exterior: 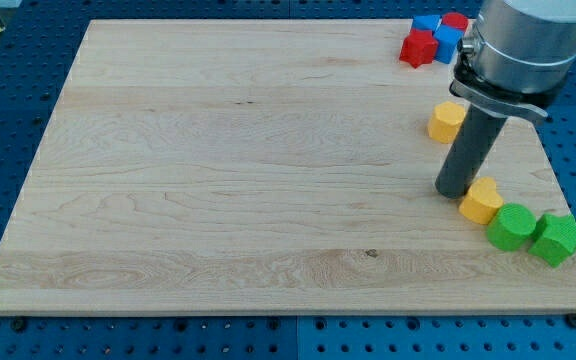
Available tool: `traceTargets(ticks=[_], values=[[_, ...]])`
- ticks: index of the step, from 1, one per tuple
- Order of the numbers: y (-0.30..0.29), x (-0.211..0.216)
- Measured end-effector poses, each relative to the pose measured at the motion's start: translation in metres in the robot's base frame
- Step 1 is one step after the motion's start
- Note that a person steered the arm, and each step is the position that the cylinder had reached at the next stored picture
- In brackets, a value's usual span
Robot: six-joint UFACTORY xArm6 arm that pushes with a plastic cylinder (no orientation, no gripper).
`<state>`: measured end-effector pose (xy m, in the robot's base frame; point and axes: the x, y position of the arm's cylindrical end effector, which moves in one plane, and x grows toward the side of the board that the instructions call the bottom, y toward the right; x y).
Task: Place the yellow heart into the green circle
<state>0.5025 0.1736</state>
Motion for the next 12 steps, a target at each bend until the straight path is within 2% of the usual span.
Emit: traceTargets(ticks=[2,3,6,10,12], values=[[0.015,0.008],[0.016,-0.010],[0.066,-0.006],[0.067,0.007],[0.041,0.025]])
